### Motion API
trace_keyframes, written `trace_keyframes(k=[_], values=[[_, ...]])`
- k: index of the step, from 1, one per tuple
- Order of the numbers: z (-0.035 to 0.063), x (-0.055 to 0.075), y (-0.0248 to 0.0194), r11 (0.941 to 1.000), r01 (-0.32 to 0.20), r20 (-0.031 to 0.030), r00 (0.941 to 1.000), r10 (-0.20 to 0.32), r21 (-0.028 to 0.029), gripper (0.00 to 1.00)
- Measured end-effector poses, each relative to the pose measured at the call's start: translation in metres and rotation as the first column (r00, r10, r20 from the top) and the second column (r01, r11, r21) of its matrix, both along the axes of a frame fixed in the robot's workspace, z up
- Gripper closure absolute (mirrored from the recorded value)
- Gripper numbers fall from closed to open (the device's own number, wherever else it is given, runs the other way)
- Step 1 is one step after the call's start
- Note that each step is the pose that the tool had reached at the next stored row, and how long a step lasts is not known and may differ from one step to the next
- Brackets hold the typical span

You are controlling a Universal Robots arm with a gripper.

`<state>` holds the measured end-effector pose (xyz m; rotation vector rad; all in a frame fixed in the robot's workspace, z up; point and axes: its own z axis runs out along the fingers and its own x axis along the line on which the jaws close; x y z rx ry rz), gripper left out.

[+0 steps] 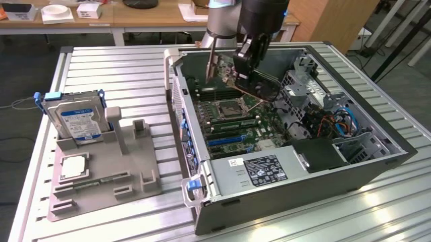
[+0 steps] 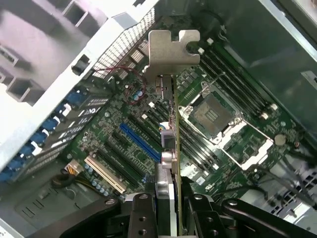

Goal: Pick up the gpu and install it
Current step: 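Insert the gpu into the slot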

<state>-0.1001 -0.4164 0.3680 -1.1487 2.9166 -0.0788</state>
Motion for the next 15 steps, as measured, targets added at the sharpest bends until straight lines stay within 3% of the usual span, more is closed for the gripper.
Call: trace_keyframes(k=[3,7,10,15], values=[[-0.0010,0.0000,0.0000,0.9985,-0.054,0.0000,0.9985,0.054,0.0000,0.71],[-0.0024,0.0000,0.0000,0.9919,-0.127,0.0000,0.9919,0.127,0.0000,0.71],[-0.0034,0.0000,0.0000,0.9836,-0.181,0.0000,0.9836,0.181,-0.0001,0.71],[-0.0050,0.0000,0.0000,0.9631,-0.269,0.0000,0.9631,0.269,-0.0001,0.71]])
